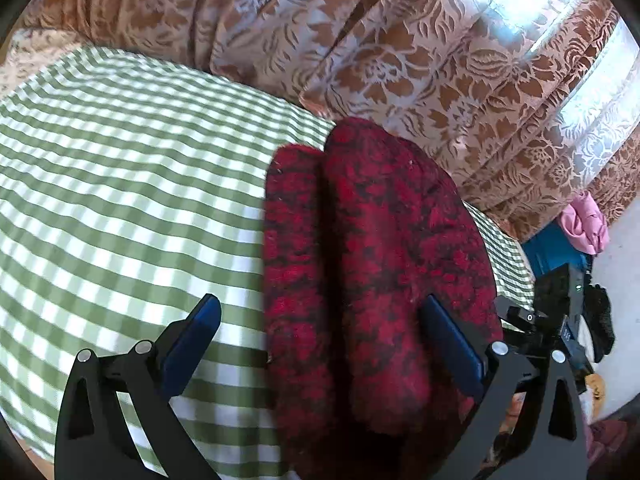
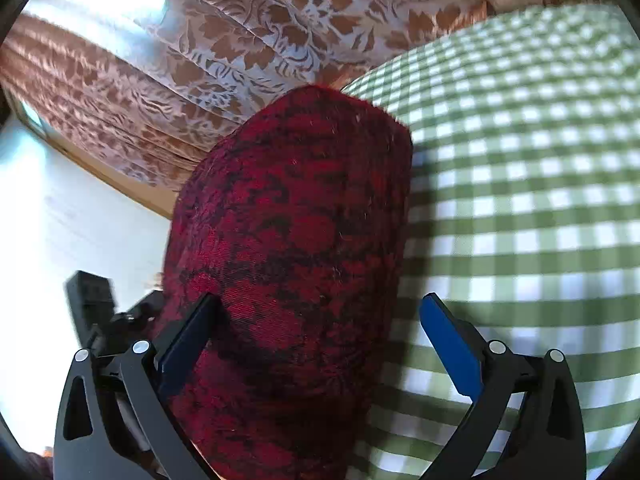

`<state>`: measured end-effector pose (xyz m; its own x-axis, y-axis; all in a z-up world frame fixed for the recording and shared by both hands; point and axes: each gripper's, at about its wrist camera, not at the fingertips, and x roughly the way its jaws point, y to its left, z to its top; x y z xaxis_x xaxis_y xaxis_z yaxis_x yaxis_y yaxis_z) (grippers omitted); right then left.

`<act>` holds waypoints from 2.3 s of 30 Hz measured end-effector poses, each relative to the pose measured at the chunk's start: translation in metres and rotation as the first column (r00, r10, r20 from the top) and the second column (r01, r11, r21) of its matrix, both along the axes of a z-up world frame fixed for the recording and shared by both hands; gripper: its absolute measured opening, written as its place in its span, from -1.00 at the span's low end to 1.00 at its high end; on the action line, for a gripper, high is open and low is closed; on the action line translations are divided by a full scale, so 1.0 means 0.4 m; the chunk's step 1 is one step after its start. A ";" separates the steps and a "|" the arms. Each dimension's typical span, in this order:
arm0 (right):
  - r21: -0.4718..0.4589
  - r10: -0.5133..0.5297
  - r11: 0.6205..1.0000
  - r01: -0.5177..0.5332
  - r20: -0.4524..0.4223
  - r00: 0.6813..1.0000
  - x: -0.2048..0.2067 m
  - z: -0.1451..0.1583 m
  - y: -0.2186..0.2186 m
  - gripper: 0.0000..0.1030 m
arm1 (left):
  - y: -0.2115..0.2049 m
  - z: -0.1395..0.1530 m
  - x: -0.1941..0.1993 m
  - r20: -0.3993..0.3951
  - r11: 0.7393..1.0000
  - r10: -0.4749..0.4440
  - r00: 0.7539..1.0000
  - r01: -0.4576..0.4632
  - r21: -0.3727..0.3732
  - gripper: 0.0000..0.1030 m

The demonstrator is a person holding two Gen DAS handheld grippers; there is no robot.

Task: Fold small clothes
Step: 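Grasp the folded sweater with both tools and lift it, then set the folded sweater down on the gingham cloth and release both tools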

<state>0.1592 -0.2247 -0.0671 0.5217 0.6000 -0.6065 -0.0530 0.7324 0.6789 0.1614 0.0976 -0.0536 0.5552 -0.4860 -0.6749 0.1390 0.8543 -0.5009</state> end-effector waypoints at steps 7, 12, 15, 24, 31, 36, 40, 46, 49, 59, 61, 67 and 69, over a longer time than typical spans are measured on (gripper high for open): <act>0.140 0.063 0.988 -0.062 -0.008 0.998 0.019 -0.060 0.009 0.94 | 0.009 0.006 0.040 -0.014 0.996 -0.049 0.999 0.048 -0.079 0.95; 0.224 0.112 0.968 -0.117 0.035 0.993 0.041 -0.088 0.010 0.94 | -0.046 -0.073 0.087 -0.100 0.980 -0.189 0.977 0.182 -0.077 0.96; 0.225 0.156 0.961 -0.162 0.043 0.987 0.068 -0.093 0.028 0.94 | -0.018 -0.131 0.111 -0.139 0.938 -0.230 0.963 0.182 -0.296 0.70; 0.163 0.282 0.943 -0.289 0.063 0.957 0.146 -0.033 0.106 0.77 | 0.044 -0.098 0.054 -0.008 0.913 -0.181 0.984 0.165 -0.374 0.23; 0.123 0.379 0.907 -0.403 0.179 0.908 0.281 0.103 0.166 0.73 | 0.114 0.048 0.153 0.122 0.937 -0.090 0.989 0.125 -0.325 0.24; 0.093 0.424 0.895 -0.436 0.125 0.897 0.469 0.100 0.215 0.76 | 0.142 0.048 0.292 0.092 0.970 -0.031 0.995 0.052 -0.239 0.20; 0.030 0.370 0.929 -0.369 -0.047 0.928 0.576 -0.030 0.218 0.90 | 0.123 -0.079 0.396 -0.102 0.996 0.014 0.995 -0.022 -0.082 0.33; 0.030 0.305 0.952 -0.304 -0.063 0.950 0.560 -0.077 0.197 0.94 | 0.117 -0.065 0.383 -0.041 0.998 0.062 0.997 -0.062 0.001 0.56; -0.112 0.272 0.956 -0.272 -0.009 0.962 0.523 0.001 0.206 0.94 | 0.108 -0.002 0.339 0.024 0.990 0.114 0.993 -0.116 0.085 0.64; -0.526 0.221 0.842 -0.121 0.132 0.966 0.486 0.137 0.388 0.79 | 0.123 -0.018 0.308 0.054 0.903 0.346 0.937 -0.348 0.251 0.72; -0.682 0.229 0.723 -0.115 0.078 0.970 0.515 0.068 0.447 0.93 | 0.114 -0.003 0.315 0.045 0.897 0.365 0.930 -0.364 0.251 0.70; -0.602 0.152 0.797 -0.046 0.126 0.980 0.467 0.142 0.384 0.94 | 0.094 0.088 0.235 0.149 0.876 0.366 0.919 -0.394 0.278 0.74; -0.577 0.125 0.816 -0.007 0.165 0.978 0.414 0.170 0.356 0.94 | 0.085 0.111 0.195 0.188 0.864 0.371 0.909 -0.412 0.289 0.82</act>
<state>0.3247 -0.0825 0.0008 0.6316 0.2134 -0.7453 -0.1978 0.9739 0.1111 0.2395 0.1317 -0.0091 0.7426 0.0153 -0.6696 -0.1979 0.9601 -0.1976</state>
